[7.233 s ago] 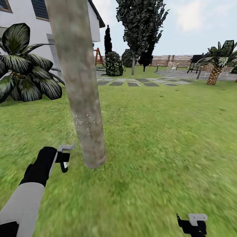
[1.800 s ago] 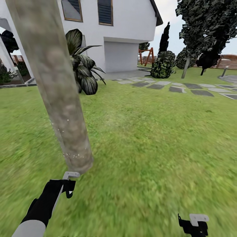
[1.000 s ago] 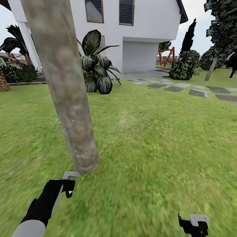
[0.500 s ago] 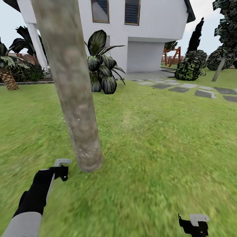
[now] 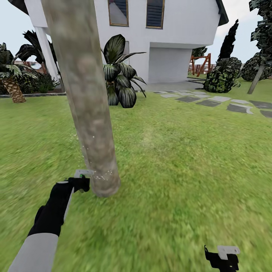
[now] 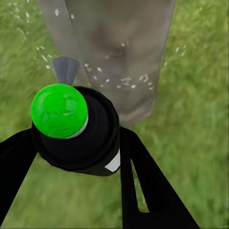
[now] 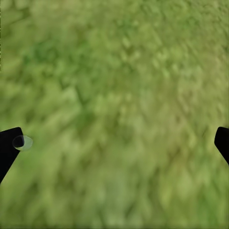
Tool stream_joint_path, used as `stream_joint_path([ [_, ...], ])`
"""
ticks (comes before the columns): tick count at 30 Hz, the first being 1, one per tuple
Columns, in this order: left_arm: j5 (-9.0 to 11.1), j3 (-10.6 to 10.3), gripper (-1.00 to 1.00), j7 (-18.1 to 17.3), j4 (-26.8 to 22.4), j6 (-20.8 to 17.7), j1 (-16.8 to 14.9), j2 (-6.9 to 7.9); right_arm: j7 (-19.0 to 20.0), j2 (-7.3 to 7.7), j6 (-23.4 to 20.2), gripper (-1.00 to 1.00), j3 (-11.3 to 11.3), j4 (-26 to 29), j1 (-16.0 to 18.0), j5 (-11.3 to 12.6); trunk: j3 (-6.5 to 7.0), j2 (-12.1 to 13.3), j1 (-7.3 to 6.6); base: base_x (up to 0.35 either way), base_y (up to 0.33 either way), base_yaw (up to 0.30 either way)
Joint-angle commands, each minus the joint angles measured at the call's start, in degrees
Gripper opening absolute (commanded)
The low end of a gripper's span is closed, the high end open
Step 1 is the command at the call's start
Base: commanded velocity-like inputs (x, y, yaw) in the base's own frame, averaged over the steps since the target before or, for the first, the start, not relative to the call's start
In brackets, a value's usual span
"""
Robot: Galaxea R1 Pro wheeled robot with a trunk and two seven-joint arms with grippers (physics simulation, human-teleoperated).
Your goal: In the garden, pick up the pesticide atomizer on the floor and spray pesticide onto both trees until each tree trunk is fully covered.
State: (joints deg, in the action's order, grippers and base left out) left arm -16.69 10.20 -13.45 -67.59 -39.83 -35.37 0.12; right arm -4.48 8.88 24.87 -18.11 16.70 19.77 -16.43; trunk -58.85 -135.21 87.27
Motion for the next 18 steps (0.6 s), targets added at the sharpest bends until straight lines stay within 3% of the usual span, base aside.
stream_joint_path([
  [1,-0.71,0.01,-1.00,0.00,-0.05,0.10,-0.02,-0.45,0.00,0.00,0.00,1.00,0.00,0.03,0.00,0.00,0.00,0.00,0.00,0.000,0.000,0.000],
  [3,-0.82,0.61,-1.00,-0.45,-0.12,0.10,0.06,0.50,0.00,0.00,0.00,1.00,-0.01,0.08,0.00,0.00,0.00,0.00,0.00,0.000,0.000,0.000],
  [4,-0.74,0.67,-1.00,-0.99,-0.16,0.10,0.35,2.24,0.00,0.00,0.00,1.00,-0.05,0.09,0.00,0.00,0.00,0.00,0.00,0.000,0.000,0.000],
  [8,-0.71,0.05,-1.00,-0.97,-0.47,0.08,-0.15,1.21,0.00,0.00,0.00,1.00,0.00,0.09,0.00,0.06,0.00,0.00,0.00,0.000,0.000,0.000],
  [9,-0.71,0.13,-1.00,-0.96,-2.76,-0.05,-0.42,0.73,0.00,0.00,0.00,1.00,0.00,0.09,0.00,0.01,0.00,0.00,0.00,0.000,0.000,0.000],
  [13,-0.71,0.52,-1.00,-1.04,-4.73,-0.31,0.15,1.08,0.00,0.00,0.00,1.00,0.00,0.09,0.00,0.00,0.00,0.00,0.00,-0.023,0.000,0.000],
  [16,-0.71,0.07,-1.00,-1.05,-5.98,-0.31,-0.07,0.50,0.00,0.00,0.00,1.00,0.00,0.09,0.00,0.00,0.00,0.00,0.00,-0.246,0.000,0.000],
  [18,-0.71,-0.16,-1.00,-1.05,-7.66,-0.73,-0.33,-0.84,0.00,0.00,0.00,1.00,0.00,0.09,0.00,0.00,0.00,0.00,0.00,-0.094,0.000,0.057],
])
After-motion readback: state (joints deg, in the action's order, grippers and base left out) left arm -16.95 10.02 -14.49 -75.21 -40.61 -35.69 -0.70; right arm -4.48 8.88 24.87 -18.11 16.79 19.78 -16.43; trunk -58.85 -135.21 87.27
